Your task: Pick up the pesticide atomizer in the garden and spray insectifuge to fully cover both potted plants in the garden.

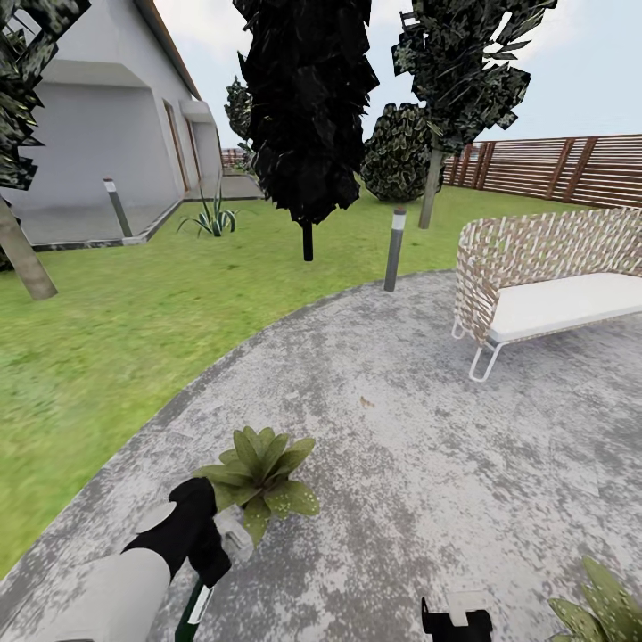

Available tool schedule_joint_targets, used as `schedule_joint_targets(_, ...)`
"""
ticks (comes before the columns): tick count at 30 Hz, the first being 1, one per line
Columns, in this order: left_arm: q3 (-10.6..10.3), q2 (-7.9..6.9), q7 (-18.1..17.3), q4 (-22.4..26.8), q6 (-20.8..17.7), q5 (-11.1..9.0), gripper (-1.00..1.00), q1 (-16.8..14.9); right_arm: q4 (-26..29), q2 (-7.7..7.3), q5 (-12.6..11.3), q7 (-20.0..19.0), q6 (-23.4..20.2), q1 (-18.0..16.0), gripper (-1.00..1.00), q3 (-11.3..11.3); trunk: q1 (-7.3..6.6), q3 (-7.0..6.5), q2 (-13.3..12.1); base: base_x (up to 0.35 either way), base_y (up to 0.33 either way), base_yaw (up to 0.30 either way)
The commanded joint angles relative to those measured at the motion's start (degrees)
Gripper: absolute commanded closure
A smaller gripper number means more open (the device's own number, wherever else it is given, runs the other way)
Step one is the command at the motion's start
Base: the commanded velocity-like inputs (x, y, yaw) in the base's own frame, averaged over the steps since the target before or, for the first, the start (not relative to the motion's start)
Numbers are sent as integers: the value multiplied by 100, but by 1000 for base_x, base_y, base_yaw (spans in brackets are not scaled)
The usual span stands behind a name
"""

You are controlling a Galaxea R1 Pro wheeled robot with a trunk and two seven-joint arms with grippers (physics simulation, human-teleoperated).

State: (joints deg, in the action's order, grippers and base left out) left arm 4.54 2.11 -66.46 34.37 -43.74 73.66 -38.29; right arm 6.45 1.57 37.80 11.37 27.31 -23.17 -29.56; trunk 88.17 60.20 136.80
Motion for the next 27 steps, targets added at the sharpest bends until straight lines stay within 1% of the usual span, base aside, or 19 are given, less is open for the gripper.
schedule_joint_targets(1,39,8,-37,-4,-27,55,100,-1,-4,2,61,32,11,-3,-100,-33,-1,5,2,0,0,0)
schedule_joint_targets(4,38,-12,5,-73,-8,46,100,5,-4,0,61,32,11,-3,-100,-33,-1,5,2,-5,25,0)
schedule_joint_targets(6,41,21,277,-105,-17,41,100,6,-4,2,53,32,11,-3,-100,-33,-1,5,2,-46,277,-134)
schedule_joint_targets(9,46,31,318,-106,-20,18,100,6,-4,2,52,32,11,-3,-100,-33,-1,5,2,50,303,-269)
schedule_joint_targets(12,47,57,325,-106,-20,9,100,6,-4,2,52,32,11,-3,-100,-33,-1,5,2,192,211,-285)
schedule_joint_targets(15,41,104,327,-106,-17,41,100,6,-4,2,52,32,11,-3,-100,-33,-1,5,2,74,53,-270)
schedule_joint_targets(18,30,90,390,-109,-9,71,100,8,-4,2,52,32,11,-3,-100,-33,-1,5,2,10,7,-78)
schedule_joint_targets(19,28,70,432,-114,-7,68,100,27,-4,2,52,32,11,-3,-100,-33,-1,5,2,3,2,-27)
schedule_joint_targets(21,40,24,556,-101,-3,67,100,275,-4,-4,52,32,11,-3,-100,-33,-1,5,2,1,1,-8)
schedule_joint_targets(23,29,13,575,-66,4,63,100,418,-4,-6,52,32,11,-3,-100,-33,-1,5,2,0,0,-2)
schedule_joint_targets(27,58,9,539,-54,12,8,100,463,4,-7,56,32,11,-3,-100,-33,-1,5,2,0,0,0)
